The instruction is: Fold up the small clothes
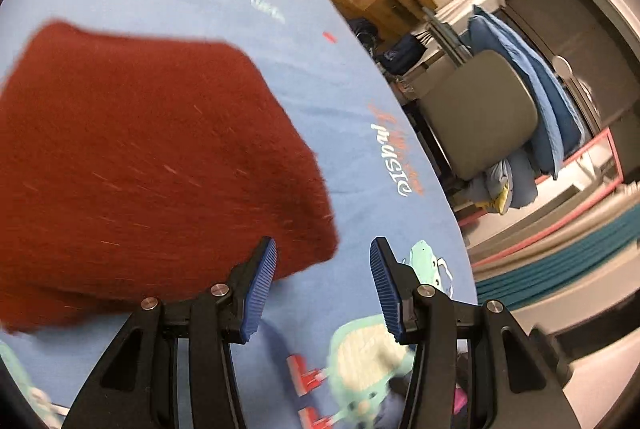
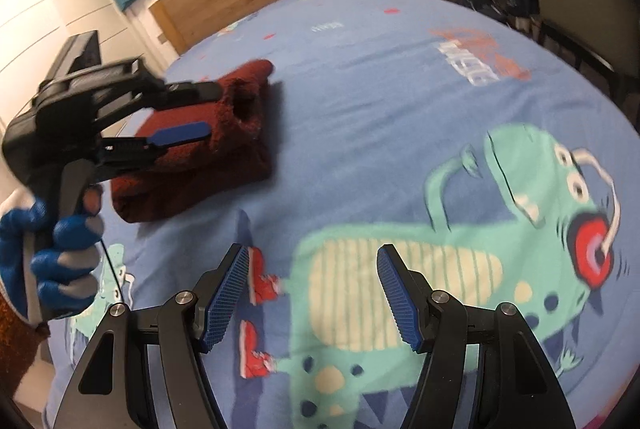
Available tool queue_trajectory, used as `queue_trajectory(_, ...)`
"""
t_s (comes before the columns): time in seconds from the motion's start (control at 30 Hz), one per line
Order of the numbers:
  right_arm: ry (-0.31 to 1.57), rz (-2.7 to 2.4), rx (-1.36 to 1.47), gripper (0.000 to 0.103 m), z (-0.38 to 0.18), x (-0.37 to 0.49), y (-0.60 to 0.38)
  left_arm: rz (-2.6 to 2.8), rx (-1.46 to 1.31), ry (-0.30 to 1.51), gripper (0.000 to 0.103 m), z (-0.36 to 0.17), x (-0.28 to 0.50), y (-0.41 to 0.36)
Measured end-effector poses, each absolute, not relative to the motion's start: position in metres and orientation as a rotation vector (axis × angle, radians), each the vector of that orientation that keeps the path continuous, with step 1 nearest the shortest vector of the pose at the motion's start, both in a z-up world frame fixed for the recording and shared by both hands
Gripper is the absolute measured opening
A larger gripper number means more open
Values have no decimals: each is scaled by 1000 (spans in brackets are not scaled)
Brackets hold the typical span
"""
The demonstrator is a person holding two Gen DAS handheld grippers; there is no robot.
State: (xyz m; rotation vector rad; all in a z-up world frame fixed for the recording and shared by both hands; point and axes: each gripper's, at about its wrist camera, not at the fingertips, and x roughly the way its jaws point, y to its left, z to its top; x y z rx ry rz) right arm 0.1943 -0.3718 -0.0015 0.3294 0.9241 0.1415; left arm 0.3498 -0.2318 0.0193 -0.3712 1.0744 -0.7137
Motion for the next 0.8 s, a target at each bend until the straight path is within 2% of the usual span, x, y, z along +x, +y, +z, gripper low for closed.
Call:
queue_trajectory(0.17, 881, 209, 272, 68, 24, 220, -344, -630, -228, 987, 43, 42, 347, -166)
queue_trajectory(0.43, 824, 385, 90, 68, 58, 293, -258, -536, -54, 968, 43, 28, 350, -124)
queue_trajectory(0.63, 916, 415, -47, 68, 20, 351, -211, -561, 75, 951, 43, 2, 346, -153)
queue_trajectory(0.8, 978, 365, -80, 68, -17, 384, -220, -634, 88, 983, 44, -22, 341, -156)
